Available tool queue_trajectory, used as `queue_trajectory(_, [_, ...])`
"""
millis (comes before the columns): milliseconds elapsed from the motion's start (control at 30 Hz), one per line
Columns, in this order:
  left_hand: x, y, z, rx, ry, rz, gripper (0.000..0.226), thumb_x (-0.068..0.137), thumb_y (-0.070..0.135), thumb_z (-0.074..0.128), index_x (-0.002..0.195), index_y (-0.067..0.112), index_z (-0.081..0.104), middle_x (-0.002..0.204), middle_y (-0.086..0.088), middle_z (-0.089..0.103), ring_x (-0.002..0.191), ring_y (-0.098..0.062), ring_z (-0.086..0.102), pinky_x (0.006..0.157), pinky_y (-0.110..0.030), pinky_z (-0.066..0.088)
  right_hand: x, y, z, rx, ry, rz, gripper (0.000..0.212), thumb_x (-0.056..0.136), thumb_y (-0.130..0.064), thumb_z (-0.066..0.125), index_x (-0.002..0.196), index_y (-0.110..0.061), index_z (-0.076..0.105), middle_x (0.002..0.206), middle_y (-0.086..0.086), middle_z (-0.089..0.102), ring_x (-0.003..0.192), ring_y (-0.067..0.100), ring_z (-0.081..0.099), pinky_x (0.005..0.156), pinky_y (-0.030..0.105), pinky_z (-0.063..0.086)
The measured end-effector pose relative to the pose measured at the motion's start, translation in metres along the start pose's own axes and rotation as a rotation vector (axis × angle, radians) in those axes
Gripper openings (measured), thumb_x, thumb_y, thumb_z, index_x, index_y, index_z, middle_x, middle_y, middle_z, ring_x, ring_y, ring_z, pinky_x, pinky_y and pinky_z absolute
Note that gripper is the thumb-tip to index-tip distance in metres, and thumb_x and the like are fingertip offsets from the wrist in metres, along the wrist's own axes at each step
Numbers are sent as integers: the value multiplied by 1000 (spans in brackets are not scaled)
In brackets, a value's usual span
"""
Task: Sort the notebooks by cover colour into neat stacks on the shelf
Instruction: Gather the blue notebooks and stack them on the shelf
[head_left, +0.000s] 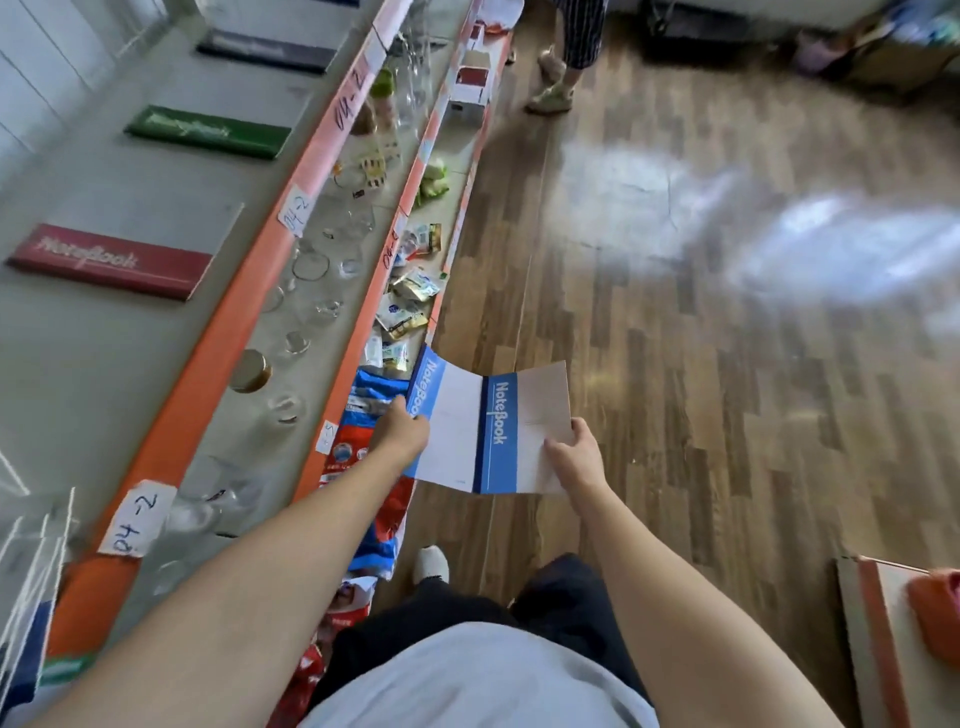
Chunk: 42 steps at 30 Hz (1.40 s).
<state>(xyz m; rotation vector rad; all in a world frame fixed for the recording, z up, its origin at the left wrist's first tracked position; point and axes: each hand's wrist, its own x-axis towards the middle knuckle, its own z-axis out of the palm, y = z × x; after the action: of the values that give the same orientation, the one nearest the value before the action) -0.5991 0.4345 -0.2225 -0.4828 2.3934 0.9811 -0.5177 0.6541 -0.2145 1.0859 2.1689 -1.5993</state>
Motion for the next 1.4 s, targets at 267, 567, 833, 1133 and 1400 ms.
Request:
queue_trajectory(267, [57, 51, -1, 60, 4, 0, 41, 96, 18, 46, 136, 9, 48, 126, -19, 59, 106, -39, 58, 78, -39, 47, 59, -36, -3, 45, 9, 54, 20, 89, -16, 52, 105, -27, 52, 101, -3, 63, 94, 20, 62, 84, 43, 53])
queue_trajectory(567, [111, 139, 19, 49, 84, -43, 27, 95, 17, 46, 121, 10, 52, 114, -13, 61, 88, -32, 55, 71, -34, 44, 162, -89, -43, 60, -100, 26, 23, 89, -15, 53, 109, -25, 52, 103, -4, 63, 95, 18, 61, 85, 43, 52])
queue_trajectory(833, [158, 226, 30, 14, 150, -50, 38, 93, 18, 45, 131, 15, 50, 119, -12, 63, 92, -33, 59, 79, -40, 52, 247, -139, -82, 100, -125, 14, 21, 86, -14, 54, 105, -23, 53, 102, -1, 64, 93, 19, 62, 82, 40, 51])
queue_trajectory(1133, [216, 282, 28, 51, 192, -110, 36, 97, 17, 45, 132, 11, 48, 124, -16, 59, 88, -30, 52, 72, -34, 43, 318, -199, -86, 68, -188, -14, 22, 84, -13, 53, 102, -26, 53, 100, -2, 64, 93, 20, 62, 83, 43, 53])
queue_trajectory(1400, [305, 326, 13, 3, 174, -122, 36, 95, 18, 45, 130, 12, 49, 122, -15, 60, 96, -35, 58, 78, -36, 49, 395, -267, -71, -27, -188, -35, 22, 83, -11, 51, 95, -30, 53, 96, -2, 64, 87, 19, 61, 77, 38, 52])
